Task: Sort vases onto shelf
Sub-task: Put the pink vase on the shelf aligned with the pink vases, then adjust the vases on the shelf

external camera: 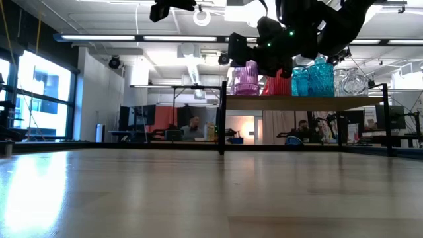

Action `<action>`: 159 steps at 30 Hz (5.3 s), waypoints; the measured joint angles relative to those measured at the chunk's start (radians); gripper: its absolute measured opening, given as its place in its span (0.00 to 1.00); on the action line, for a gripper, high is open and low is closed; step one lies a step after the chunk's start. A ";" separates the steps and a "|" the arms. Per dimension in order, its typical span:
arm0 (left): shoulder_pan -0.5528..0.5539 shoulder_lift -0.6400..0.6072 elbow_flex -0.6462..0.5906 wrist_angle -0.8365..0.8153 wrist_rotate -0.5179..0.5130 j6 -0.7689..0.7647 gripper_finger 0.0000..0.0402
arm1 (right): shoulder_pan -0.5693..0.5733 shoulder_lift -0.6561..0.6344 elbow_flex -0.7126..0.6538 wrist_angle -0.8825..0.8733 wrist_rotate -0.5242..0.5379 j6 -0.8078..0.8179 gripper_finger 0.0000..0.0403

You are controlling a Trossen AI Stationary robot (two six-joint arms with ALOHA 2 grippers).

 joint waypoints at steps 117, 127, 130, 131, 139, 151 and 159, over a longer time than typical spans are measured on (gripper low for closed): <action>0.000 -0.001 0.000 0.002 0.000 -0.001 0.11 | -0.020 -0.752 0.086 -0.676 -0.085 -0.097 0.88; 0.000 -0.001 0.000 0.008 0.000 0.000 0.11 | -0.062 -0.782 0.086 -0.968 -0.363 0.101 0.88; 0.000 -0.001 0.000 0.008 -0.001 0.000 0.11 | -0.062 -0.782 0.086 -0.999 -0.420 0.151 0.88; 0.000 0.000 0.000 0.008 -0.001 -0.001 0.11 | -0.062 -0.782 0.086 -0.999 -0.432 0.168 0.88; 0.000 -0.001 0.000 0.008 -0.001 0.000 0.11 | -0.069 -0.782 0.086 -0.890 -0.634 0.182 0.88; 0.000 0.000 0.000 0.007 0.000 0.000 0.11 | -0.156 -0.793 0.203 -0.953 -0.819 0.099 0.88; 0.000 0.000 0.000 0.007 0.000 0.000 0.11 | -0.230 -0.722 0.461 -1.327 -0.784 0.024 0.88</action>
